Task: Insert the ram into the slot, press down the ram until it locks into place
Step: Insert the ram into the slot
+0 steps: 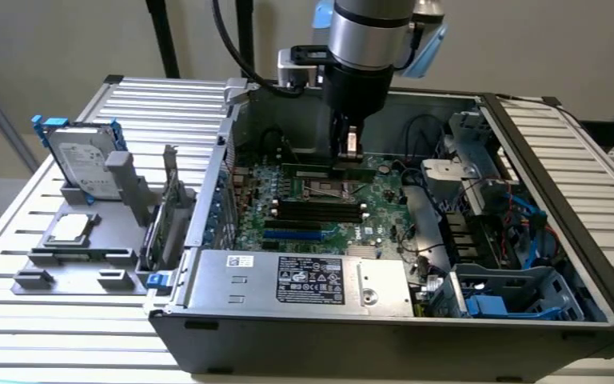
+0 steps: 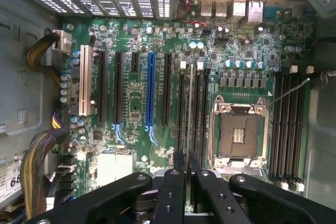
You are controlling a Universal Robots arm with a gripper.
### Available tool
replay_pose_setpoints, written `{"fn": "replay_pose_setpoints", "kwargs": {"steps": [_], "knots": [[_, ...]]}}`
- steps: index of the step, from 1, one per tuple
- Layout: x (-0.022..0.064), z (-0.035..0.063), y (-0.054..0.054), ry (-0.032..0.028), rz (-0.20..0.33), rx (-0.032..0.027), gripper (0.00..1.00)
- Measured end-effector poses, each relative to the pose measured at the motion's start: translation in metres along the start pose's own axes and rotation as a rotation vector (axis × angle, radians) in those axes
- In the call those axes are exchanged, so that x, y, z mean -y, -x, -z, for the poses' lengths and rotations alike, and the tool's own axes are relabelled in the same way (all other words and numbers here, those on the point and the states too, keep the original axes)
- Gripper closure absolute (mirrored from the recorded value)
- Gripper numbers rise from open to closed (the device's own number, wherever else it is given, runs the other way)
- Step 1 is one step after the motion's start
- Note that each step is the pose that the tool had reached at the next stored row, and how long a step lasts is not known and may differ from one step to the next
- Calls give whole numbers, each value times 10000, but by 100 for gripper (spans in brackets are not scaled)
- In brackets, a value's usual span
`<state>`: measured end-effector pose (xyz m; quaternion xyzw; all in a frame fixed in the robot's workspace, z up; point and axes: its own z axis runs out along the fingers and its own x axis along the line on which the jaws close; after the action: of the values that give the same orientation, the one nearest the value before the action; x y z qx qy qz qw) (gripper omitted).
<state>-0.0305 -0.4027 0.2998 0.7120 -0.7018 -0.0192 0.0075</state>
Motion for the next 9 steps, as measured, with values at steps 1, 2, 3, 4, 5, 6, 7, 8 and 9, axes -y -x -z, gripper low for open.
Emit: {"fn": "replay_pose_setpoints", "kwargs": {"steps": [1,2,3,4,5,6,7,8,9], "knots": [[1,-19,0,-1,-9,1,87],[1,-37,-1,0,-17,0,87],[2,-55,-2,0,-23,0,87],[3,-73,-3,0,-26,0,87],[4,-91,-5,0,-27,1,87],[4,-109,-7,-1,-29,1,87],[5,-128,-9,0,-30,1,87],[6,-146,-11,0,-30,1,87],[6,-164,-14,-1,-31,1,87]]}}
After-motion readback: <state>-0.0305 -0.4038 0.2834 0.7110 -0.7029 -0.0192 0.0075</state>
